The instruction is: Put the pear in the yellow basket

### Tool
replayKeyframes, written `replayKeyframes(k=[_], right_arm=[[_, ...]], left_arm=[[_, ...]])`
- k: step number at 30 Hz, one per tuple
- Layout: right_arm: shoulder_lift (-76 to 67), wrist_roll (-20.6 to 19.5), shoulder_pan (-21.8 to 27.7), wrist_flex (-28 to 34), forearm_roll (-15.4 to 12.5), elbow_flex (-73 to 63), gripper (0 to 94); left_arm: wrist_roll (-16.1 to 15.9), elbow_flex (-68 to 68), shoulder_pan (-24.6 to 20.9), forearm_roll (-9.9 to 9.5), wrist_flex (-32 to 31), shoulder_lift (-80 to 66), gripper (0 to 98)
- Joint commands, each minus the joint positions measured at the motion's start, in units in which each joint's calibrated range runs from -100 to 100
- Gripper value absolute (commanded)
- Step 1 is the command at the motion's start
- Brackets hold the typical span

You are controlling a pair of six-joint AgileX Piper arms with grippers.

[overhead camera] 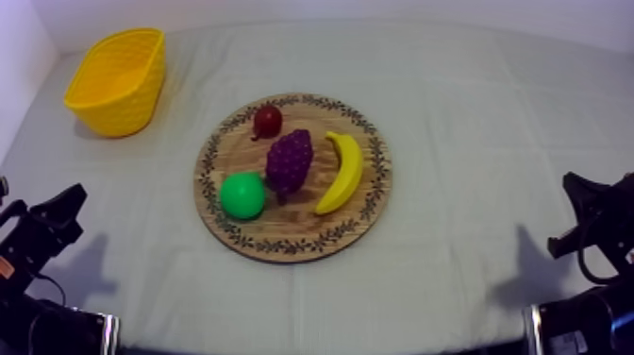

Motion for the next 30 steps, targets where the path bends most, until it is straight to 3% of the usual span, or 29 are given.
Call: replayKeyframes(k=[1,4,8,14,30], right_arm=[[-0.03,-0.02,-0.01,-0.03,0.00,-0.02,0.2],[-0.03,-0.02,-0.01,-0.03,0.00,-0.02,0.2],[-0.03,-0.01,-0.01,-0.03,0.00,-0.02,0.2],[-0.03,-0.02,-0.01,-0.03,0.00,-0.02,0.2],[-0.03,-0.02,-0.01,-0.03,0.00,-0.02,0.2]], left_arm=[[-4.27,-1.16,-0.13,3.69,0.10,4.84,0.0],[-7.30,-3.78,-0.27,6.63,1.46,9.59,0.0],[-9.04,-9.02,-0.35,8.17,5.15,15.88,0.0],[-9.69,-20.33,-1.36,8.77,14.13,26.57,0.0],[-7.46,-47.73,-1.65,8.60,34.97,54.01,0.0]])
